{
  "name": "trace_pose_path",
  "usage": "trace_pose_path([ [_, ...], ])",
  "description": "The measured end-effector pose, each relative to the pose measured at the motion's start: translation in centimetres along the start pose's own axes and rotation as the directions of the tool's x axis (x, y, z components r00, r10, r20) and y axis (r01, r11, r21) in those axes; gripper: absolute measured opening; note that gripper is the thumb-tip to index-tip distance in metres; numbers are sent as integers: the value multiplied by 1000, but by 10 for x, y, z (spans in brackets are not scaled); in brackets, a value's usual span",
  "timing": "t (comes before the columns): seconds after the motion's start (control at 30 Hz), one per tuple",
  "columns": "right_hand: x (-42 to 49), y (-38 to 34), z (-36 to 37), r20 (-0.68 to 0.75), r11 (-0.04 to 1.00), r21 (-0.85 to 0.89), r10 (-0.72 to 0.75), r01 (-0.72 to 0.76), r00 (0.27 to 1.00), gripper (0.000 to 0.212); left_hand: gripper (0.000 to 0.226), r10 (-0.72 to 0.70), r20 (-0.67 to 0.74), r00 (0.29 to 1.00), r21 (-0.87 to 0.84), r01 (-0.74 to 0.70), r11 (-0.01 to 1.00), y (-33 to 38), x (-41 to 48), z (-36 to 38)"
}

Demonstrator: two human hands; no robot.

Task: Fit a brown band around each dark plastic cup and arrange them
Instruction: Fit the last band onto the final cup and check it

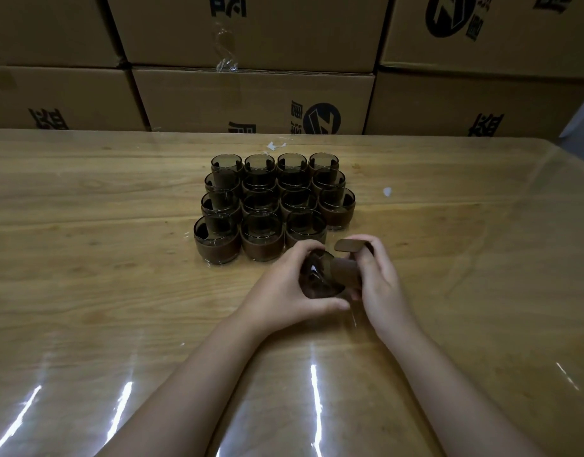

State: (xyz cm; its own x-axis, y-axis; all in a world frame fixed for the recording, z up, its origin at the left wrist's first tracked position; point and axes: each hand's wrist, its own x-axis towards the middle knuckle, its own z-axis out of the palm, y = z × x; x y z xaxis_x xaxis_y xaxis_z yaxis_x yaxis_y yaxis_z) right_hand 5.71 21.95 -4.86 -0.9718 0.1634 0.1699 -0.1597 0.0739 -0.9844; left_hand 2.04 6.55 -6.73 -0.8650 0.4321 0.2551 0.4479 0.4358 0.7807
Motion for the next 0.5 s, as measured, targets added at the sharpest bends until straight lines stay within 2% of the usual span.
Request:
trace_pose_path([
  [0.13,1,1,-3,73,998,-18,-62,63,995,20,78,-15,3,1000,-60,15,998,3,0,-2],
  [0.2,0,1,-5,91,988,-58,-136,142,986,27,83,-20,32,999,-84,23,996,2,0,-6],
  [0.3,-4,0,-1,68,970,-103,-213,219,975,25,94,-16,92,996,-69,22,997,1,-2,-11],
  [0.4,-7,3,6,31,958,-163,-232,234,972,27,92,-3,102,995,-79,11,997,2,-3,-12],
  [0.5,-10,7,10,-14,961,-200,-198,191,980,32,78,11,90,996,-117,0,993,4,-4,-11],
])
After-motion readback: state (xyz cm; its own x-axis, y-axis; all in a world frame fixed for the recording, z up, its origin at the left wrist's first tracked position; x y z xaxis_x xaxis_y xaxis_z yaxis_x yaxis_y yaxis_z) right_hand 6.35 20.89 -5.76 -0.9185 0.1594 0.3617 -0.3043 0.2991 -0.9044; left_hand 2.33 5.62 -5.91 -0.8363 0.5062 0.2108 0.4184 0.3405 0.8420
